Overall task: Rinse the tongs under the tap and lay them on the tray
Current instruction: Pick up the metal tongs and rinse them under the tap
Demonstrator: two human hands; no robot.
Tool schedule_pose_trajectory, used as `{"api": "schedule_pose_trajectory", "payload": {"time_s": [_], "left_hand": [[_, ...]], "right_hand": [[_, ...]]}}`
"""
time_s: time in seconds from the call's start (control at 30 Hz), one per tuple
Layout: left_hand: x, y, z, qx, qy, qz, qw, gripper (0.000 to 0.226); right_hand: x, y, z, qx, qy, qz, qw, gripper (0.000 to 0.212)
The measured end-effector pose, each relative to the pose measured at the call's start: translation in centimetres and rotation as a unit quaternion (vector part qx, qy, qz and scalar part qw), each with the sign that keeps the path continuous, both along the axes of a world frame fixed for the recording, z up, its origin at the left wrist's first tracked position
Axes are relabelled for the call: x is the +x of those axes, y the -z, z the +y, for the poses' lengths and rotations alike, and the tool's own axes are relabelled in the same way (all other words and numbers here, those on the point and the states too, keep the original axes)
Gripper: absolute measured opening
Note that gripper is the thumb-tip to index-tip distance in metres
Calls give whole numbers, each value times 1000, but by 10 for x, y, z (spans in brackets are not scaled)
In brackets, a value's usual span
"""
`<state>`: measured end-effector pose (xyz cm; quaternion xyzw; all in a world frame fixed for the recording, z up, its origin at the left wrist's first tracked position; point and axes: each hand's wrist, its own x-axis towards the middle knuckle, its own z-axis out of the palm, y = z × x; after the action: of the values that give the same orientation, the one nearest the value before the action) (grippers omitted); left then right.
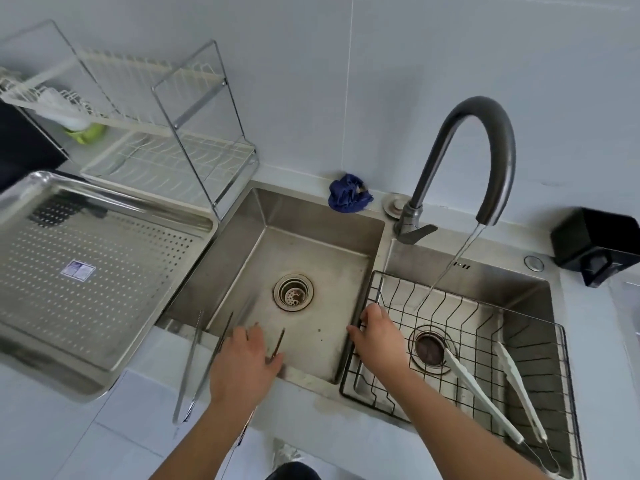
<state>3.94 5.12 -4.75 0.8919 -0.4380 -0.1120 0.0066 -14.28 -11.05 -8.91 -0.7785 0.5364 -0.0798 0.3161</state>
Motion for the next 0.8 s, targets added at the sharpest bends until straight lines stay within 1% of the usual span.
{"api": "schedule_pose_trajectory", "payload": {"time_s": [0.1,0.2,0.33,0.53,0.67,0.8], "left_hand": [[-2,4,8,6,-6,6,1000,58],[-4,5,9,9,-21,-4,1000,57],[-1,6,11,0,-21,-4,1000,49],[-3,10,16,-7,-23,-8,1000,29],[-3,12,17,-35,-40,13,999,25],[-2,8,12,-93,-37,46,994,21]], "right_hand": [[-1,2,1,4,12,-20,1000,32],[-2,3,0,6,12,-26,1000,31],[-2,2,-1,11,15,-25,1000,29],[-3,1,1,9,22,-13,1000,28],[-3,2,1,12,20,-10,1000,27],[-4,2,0,14,21,-11,1000,28]]}}
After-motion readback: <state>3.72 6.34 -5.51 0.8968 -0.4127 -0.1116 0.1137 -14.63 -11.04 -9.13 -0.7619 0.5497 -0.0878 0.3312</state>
